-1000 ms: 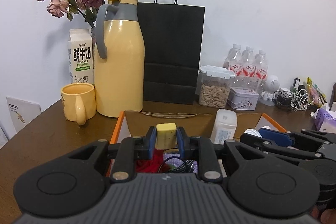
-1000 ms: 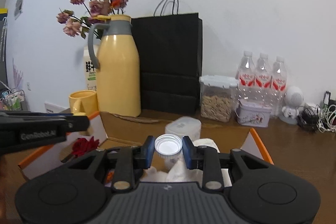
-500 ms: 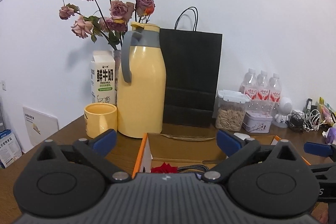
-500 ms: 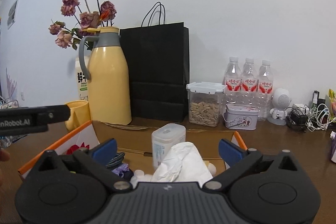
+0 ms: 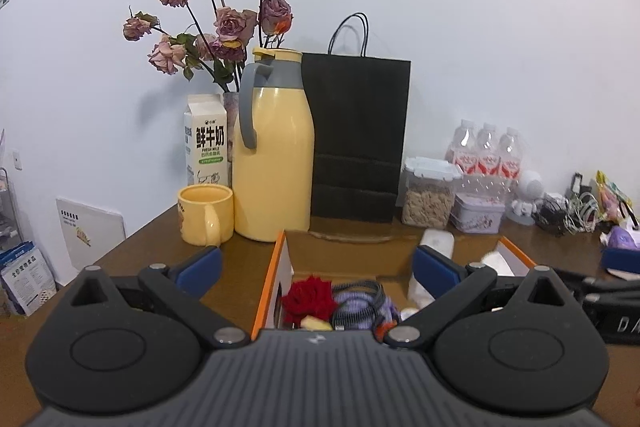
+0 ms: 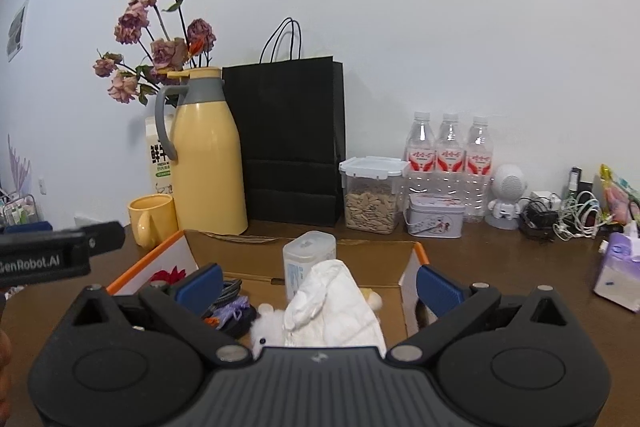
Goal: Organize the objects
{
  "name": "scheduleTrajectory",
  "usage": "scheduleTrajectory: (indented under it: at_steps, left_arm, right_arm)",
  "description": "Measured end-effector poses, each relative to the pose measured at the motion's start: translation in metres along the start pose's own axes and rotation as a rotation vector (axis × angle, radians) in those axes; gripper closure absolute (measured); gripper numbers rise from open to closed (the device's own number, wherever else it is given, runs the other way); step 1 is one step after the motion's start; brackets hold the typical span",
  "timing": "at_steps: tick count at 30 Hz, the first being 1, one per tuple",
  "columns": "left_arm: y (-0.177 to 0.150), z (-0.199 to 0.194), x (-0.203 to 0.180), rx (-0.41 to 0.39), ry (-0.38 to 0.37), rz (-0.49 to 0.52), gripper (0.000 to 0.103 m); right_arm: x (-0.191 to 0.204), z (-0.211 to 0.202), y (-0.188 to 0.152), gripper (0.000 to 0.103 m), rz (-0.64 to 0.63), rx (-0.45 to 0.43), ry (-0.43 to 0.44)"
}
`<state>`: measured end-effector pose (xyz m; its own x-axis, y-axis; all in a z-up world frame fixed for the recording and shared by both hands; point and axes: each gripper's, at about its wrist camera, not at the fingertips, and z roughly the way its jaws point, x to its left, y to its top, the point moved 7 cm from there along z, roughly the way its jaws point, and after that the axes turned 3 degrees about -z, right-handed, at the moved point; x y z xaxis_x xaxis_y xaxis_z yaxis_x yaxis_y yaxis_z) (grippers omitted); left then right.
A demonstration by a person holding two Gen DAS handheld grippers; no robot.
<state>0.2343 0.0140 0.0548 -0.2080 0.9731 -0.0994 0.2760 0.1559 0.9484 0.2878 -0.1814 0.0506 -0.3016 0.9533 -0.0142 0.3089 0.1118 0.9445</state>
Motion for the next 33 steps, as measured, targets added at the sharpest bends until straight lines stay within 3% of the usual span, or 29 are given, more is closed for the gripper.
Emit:
scheduleTrajectory:
  at_steps: [11, 22, 33]
  left_arm:
    - [-0.027, -0.048, -0.007, 0.122, -0.010, 0.053, 0.000]
    - [-0.059, -0.066, -0.006, 0.211, -0.016, 0.056, 0.000]
    - [-0.068, -0.070, -0.008, 0.237, -0.014, 0.061, 0.000]
  right_arm:
    - [-0.004, -0.054, -0.017, 0.000, 0.023, 0.060, 0.003]
    - [-0.006, -0.068, -0.052, 0.000, 0.057, 0.150, -0.002]
    - [-0.005, -0.074, -0.061, 0.000, 0.058, 0.175, -0.005]
